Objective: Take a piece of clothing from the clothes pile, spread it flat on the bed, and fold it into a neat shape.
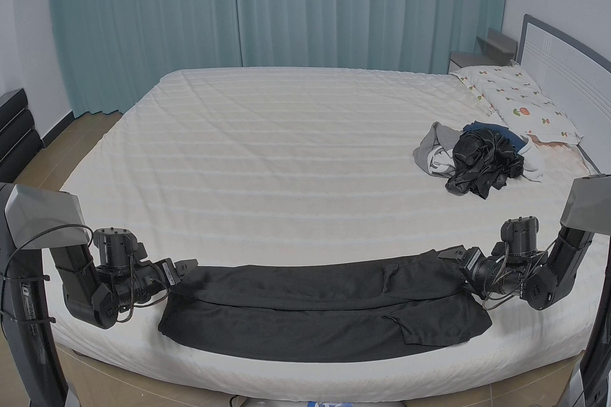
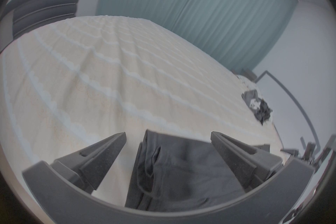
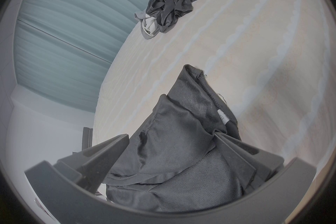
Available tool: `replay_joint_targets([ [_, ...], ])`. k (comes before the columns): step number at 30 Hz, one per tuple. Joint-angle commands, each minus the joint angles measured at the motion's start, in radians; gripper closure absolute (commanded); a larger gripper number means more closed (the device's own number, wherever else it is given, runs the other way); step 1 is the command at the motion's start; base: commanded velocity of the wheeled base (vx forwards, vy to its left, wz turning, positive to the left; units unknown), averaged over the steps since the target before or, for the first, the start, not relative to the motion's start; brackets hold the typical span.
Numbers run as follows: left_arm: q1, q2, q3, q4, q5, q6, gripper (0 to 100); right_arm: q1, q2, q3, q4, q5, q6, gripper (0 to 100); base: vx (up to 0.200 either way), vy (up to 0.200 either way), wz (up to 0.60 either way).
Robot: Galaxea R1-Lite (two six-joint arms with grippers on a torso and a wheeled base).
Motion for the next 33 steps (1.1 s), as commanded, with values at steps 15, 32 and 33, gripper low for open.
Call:
replay_joint_targets([
  [15,-0.042,0.058,0.031,0.0,0.02,0.083,0,0.007,0.003,0.016,0.0,0.001,-0.003,0,0.0,0.0,0.0],
  [32,-0.042,0.061,0.042,0.0,0.032,0.126,100,0.007,0.001,0.017,0.0,0.001,-0.003,0,0.0,0.0,0.0],
  [33,-0.042,0.063,0.042,0.0,0.03,0.126,100,0.007,0.003,0.017,0.0,0.001,-0.003,0,0.0,0.0,0.0],
])
